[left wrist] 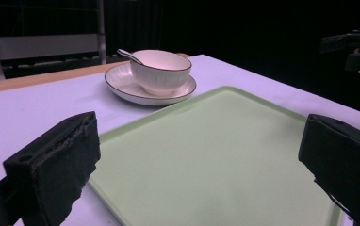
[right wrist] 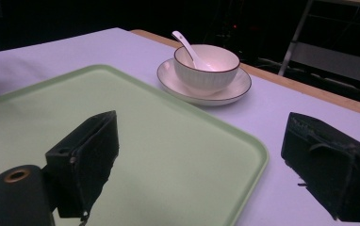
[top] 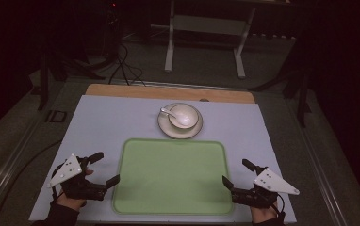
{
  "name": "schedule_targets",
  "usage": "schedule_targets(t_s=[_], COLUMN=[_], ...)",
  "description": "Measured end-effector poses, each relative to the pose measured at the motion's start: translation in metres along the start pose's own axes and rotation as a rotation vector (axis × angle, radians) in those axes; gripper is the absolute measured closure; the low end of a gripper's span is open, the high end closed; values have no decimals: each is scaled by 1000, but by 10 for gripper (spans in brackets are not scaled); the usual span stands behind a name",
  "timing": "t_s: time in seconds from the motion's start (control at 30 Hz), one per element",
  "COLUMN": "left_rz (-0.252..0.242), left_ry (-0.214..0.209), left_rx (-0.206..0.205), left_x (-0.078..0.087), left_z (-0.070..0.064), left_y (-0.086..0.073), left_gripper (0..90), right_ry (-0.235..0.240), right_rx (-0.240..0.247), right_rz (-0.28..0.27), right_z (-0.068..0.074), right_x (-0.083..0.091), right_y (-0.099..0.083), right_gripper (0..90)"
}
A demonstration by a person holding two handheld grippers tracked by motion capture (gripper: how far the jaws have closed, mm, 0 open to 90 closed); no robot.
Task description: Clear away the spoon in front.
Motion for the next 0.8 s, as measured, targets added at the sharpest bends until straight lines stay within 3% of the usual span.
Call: schedule_targets(t_s=[0.13, 0.27, 0.37, 0.43, 0.5, 0.8], left_rz=[34, 66, 104, 121, 115, 185], left_ry=[-1, -28, -87, -110, -170, -252], left_rx=[-3, 9, 36, 14, 18, -52], left_x=[-1, -1, -3, -3, -3, -15], left_z=[0, 0, -2, -6, -9, -20], left_y=[0, -1, -1, 3, 8, 31], left_gripper=[0, 0, 0, 0, 0, 0], right_ry=[-4, -3, 5, 10, 11, 21], right_rx=[3, 11, 23, 22, 22, 26], right_rz=[0, -8, -8, -9, -7, -14], right_z=[1, 4, 6, 7, 7, 11], right_x=[1, 3, 3, 3, 3, 2], right_y=[0, 2, 2, 2, 3, 4], right_gripper=[116, 116, 116, 116, 116, 116])
Point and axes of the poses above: each handheld gripper's, and its own axes: x roughly backward along the jaws, y roughly out of its top, z roughly to its left, the point moved 1 cm from there along -x, roughly forward along the jaws, and after that the axes turned 3 degrees about -y, right-handed, at the moved point
